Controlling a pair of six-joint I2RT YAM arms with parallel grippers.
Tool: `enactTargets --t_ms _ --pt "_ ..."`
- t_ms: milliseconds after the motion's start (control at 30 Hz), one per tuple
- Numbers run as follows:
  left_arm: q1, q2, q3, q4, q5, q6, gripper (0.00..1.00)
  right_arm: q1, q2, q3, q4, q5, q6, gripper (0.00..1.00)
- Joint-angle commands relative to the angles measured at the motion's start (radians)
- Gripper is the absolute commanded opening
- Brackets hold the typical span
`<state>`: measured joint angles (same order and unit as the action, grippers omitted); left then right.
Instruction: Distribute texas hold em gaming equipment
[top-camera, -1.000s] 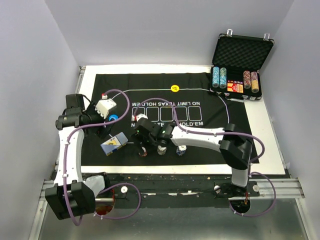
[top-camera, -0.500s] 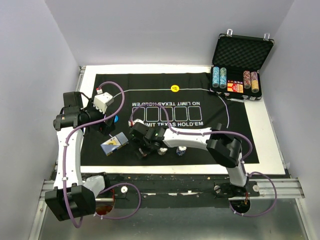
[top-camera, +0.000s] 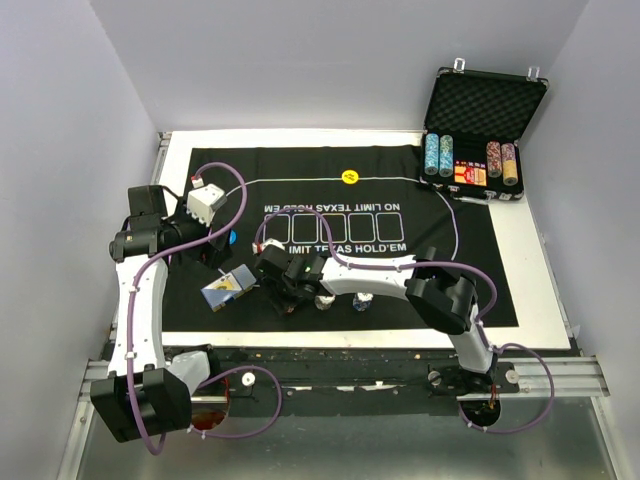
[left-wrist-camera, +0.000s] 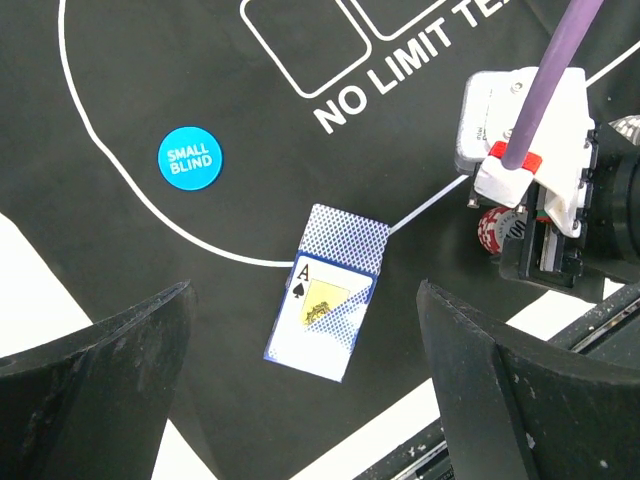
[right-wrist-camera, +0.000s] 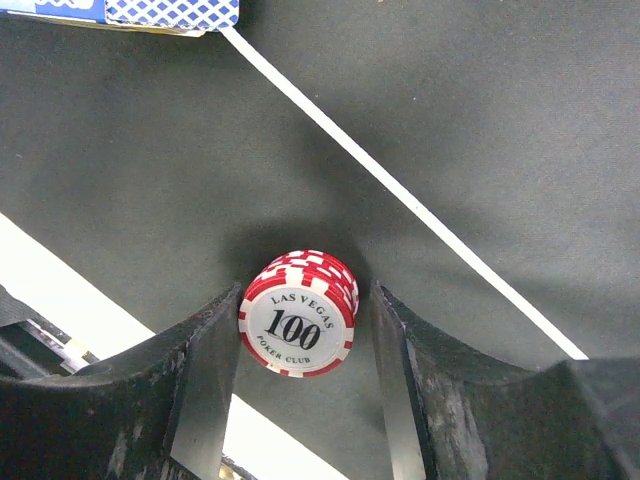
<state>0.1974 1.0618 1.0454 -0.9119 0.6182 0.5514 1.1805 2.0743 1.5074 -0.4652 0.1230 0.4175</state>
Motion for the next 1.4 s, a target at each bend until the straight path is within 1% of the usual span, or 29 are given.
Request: enactTargets --t_ms 0,267,667,800,1000,1133,1367 --pt "0.008 -0.023 -0.022 0.038 -0.009 -0.008 0.99 0.01 0.012 0.025 -0.021 0.026 -0.005 0.6" --pt "0.008 -0.014 -0.039 0.047 -0.012 -0.007 0.99 0.01 -0.019 0.039 -0.035 0.038 -0.008 0.56" --pt "0.008 -0.013 -0.047 0.045 -0.012 -0.005 0.99 0.01 -0.037 0.037 -0.044 0.041 -0.003 0.55" --pt "0.008 -0.017 -0.053 0.048 -0.017 -0.001 0.99 0.01 -0.04 0.039 -0.047 0.038 0.0 0.49" --pt "0.008 -0.025 -0.053 0.051 -0.018 -0.004 0.99 0.01 -0.037 0.043 -0.05 0.038 -0.006 0.43" --pt "0.008 -0.026 -0.051 0.054 -0.02 -0.005 0.99 0.01 -0.043 0.059 -0.061 0.038 -0.011 0.35" --pt "0.014 -0.034 -0.051 0.061 -0.009 -0.004 0.99 0.01 -0.08 0.096 -0.078 0.052 -0.014 0.3"
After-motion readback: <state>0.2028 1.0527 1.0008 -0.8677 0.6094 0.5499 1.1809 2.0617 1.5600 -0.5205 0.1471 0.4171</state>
